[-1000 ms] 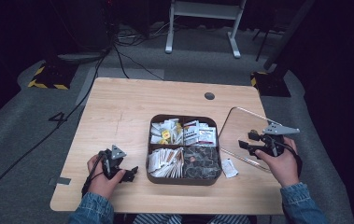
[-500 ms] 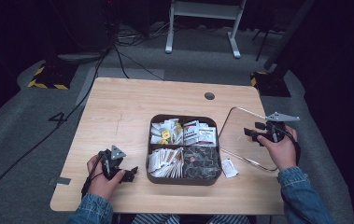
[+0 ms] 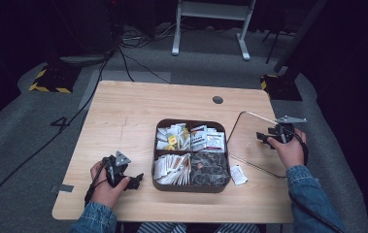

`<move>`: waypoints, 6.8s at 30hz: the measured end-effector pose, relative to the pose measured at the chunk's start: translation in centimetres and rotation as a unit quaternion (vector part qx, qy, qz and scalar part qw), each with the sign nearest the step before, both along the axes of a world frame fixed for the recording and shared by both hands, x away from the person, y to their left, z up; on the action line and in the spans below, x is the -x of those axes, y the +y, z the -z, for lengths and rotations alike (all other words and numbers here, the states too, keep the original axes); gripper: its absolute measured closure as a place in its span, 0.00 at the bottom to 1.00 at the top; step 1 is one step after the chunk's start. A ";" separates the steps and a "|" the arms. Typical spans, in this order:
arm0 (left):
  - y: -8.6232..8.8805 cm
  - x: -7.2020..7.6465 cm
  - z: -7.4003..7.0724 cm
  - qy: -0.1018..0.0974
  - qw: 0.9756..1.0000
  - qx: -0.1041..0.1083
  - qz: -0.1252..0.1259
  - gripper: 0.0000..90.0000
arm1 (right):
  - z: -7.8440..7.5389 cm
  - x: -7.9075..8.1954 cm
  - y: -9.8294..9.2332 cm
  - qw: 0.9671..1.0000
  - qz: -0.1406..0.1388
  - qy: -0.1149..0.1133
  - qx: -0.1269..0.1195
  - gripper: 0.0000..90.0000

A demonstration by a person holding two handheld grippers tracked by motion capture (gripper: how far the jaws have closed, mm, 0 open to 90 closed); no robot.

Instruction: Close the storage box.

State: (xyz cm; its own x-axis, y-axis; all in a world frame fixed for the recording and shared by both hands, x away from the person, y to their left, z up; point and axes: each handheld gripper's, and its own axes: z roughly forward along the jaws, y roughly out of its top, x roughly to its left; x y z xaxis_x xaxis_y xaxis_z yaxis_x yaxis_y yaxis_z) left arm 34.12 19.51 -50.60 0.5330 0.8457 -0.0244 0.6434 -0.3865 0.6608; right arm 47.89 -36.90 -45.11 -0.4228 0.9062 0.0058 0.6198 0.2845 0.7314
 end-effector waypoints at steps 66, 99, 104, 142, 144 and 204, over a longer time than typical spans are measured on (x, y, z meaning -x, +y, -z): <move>0.0 0.0 0.0 0.000 1.000 0.000 0.000 0.00 | 0.7 0.0 -2.7 0.998 0.029 -0.044 -0.031 0.65; 0.0 0.0 0.0 0.000 1.000 0.000 0.000 0.00 | -6.3 1.1 1.4 0.997 -0.027 -0.070 -0.033 0.65; 0.0 0.0 0.0 0.000 1.000 0.000 0.000 0.00 | -7.1 1.5 3.8 0.995 -0.056 -0.071 -0.040 0.65; 0.1 0.2 0.0 0.000 1.000 0.000 -0.002 0.00 | -9.5 4.6 18.7 0.977 -0.206 -0.042 -0.039 0.65; 0.1 0.2 0.0 0.000 1.000 0.000 -0.002 0.00 | -9.2 4.6 19.2 0.976 -0.211 -0.040 -0.039 0.65; -0.1 0.0 0.0 0.000 1.000 0.002 -0.001 0.00 | -1.2 6.4 24.2 0.972 -0.235 -0.008 -0.001 0.65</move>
